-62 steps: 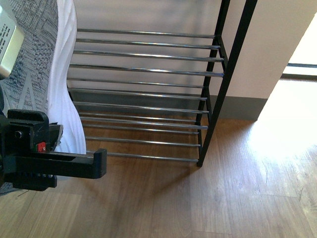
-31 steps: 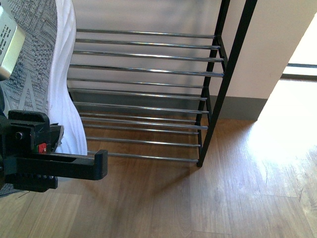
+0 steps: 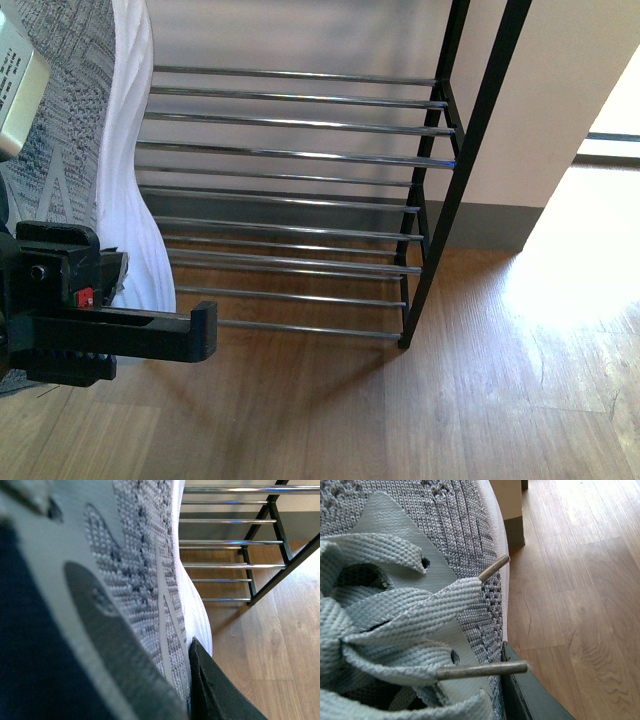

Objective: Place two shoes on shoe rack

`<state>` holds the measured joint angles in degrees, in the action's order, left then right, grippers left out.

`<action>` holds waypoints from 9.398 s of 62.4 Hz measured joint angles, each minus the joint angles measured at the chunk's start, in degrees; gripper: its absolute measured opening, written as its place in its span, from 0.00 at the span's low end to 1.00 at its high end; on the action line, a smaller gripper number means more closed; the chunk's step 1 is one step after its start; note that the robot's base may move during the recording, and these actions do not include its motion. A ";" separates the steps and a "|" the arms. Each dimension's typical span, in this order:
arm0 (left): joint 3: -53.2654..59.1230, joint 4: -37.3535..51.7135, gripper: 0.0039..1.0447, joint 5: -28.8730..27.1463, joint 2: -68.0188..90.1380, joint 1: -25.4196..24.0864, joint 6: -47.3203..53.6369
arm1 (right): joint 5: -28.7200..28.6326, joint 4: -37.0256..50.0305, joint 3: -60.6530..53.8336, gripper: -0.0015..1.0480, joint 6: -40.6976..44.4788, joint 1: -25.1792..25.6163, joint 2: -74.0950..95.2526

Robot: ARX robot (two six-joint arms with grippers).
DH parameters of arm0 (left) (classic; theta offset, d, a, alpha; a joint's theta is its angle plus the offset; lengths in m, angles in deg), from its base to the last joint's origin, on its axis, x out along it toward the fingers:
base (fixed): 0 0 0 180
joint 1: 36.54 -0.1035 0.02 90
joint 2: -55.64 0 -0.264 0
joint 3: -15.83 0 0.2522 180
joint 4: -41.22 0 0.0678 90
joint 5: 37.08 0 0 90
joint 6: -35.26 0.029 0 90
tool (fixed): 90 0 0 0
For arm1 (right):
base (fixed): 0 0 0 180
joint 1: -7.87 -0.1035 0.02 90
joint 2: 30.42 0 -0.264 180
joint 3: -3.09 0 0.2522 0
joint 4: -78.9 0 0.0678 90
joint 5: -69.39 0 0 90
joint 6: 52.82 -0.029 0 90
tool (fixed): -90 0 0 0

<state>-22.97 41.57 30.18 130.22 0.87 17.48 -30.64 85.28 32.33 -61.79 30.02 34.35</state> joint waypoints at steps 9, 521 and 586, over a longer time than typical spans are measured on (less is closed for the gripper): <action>0.00 0.00 0.03 -0.11 0.02 -0.09 0.00 | -0.13 0.00 0.02 0.03 0.00 -0.02 0.00; 0.00 0.00 0.03 -0.15 0.02 -0.07 0.00 | 5.27 13.46 6.99 0.91 4.85 -8.57 -7.63; 0.00 0.00 0.03 -0.17 0.02 -0.07 0.00 | 10.01 4.72 -13.27 0.01 8.79 -21.90 -37.20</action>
<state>-22.97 41.57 30.01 130.24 0.80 17.48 -20.63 90.00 19.07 -53.00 8.12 -2.85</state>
